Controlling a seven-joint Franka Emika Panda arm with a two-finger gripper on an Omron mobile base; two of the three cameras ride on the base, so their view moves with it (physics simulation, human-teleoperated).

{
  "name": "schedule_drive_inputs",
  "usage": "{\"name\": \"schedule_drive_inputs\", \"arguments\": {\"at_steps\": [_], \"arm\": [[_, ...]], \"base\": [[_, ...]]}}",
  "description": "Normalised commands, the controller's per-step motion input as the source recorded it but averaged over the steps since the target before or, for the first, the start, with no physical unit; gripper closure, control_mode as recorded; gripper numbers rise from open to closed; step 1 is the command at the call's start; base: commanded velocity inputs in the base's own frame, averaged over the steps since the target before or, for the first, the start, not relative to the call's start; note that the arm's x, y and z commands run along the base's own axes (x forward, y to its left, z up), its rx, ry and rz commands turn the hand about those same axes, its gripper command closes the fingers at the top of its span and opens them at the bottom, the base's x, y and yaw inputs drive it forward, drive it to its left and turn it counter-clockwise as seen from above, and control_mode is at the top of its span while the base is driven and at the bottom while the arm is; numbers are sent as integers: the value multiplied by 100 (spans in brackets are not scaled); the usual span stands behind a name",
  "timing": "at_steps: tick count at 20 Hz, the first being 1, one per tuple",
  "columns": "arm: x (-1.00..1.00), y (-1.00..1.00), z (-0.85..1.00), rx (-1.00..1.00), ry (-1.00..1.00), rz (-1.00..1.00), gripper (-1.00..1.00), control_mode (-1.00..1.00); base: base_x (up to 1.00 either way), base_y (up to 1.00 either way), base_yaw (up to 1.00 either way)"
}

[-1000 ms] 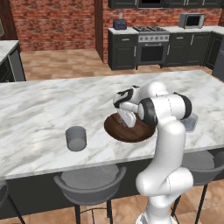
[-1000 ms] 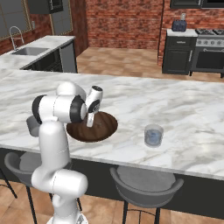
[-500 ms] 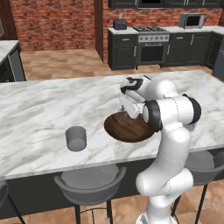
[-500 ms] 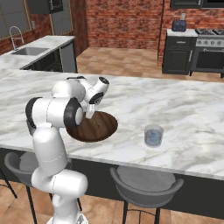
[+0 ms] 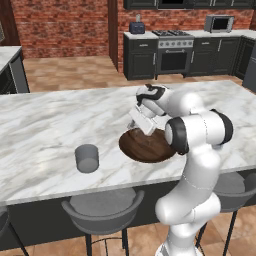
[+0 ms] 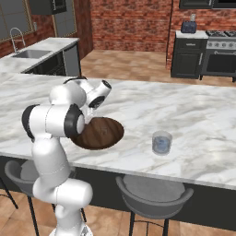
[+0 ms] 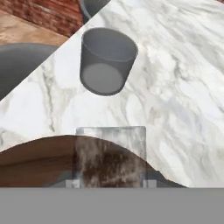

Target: There are four ice cubes in the ice bowl. Place two ice cubes in each glass of water.

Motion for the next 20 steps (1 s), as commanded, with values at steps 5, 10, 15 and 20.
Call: {"name": "schedule_drive_inputs", "arguments": {"at_steps": [5, 10, 15, 20], "arm": [[-43, 82, 0, 1, 1, 7, 100, -100], [-19, 61, 0, 1, 3, 6, 100, -100], [10, 66, 0, 0, 9, 2, 100, -100], [31, 73, -8, 0, 13, 0, 100, -100]], "base": [[0, 0, 0], [0, 0, 0], [0, 0, 0], [0, 0, 0]]}}
